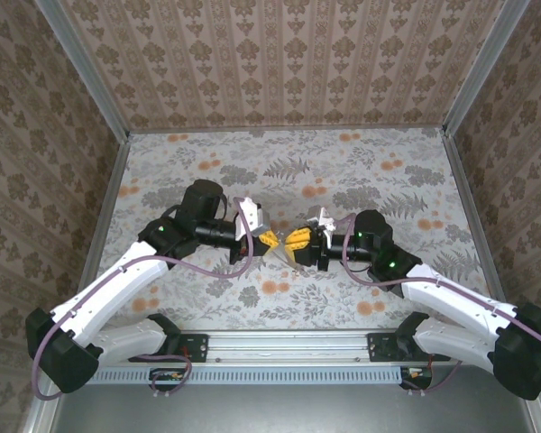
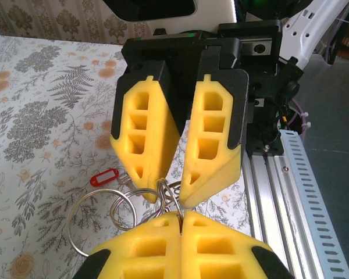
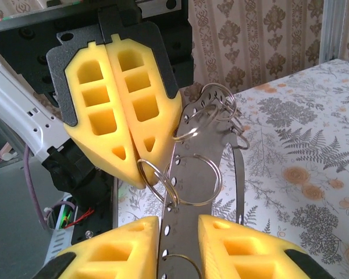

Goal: Put the keys on the keyring

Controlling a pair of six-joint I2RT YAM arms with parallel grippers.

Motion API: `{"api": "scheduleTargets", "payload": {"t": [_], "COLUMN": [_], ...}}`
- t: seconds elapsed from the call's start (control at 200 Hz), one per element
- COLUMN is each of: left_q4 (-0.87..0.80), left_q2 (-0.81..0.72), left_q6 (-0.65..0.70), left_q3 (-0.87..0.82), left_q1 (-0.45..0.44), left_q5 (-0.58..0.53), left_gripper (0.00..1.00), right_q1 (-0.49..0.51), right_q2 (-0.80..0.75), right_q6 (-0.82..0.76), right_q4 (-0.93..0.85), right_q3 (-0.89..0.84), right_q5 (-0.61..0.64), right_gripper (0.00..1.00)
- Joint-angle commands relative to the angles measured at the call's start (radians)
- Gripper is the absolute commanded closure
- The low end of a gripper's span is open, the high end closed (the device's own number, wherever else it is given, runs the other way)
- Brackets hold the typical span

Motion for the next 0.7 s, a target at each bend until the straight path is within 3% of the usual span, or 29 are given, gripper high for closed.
{"api": "scheduleTargets", "payload": {"t": [0.0, 0.54, 0.695], "left_q4": [-0.008, -0.023, -0.027], "left_q2": [-0.001, 0.006, 0.006], "left_q6": [0.031, 0.040, 0.042], "left_q3": [0.043, 0.049, 0.049], "left_q1": [-0.012, -0.019, -0.021], "left_q5": [0.026, 0.009, 0.001], "left_gripper": [1.00, 1.00, 1.00], "right_q1": [0.003, 0.007, 0.007], "right_q2": [0.005, 0.012, -0.003], "right_q6": [-0.023, -0.013, -0.014], "right_q4": [0.007, 0.028, 0.018], "right_q3": [0.042, 0.059, 0.060], "right_q5": [-0.017, -0.037, -0.026], "right_gripper": [0.73, 0.70, 0.64]}}
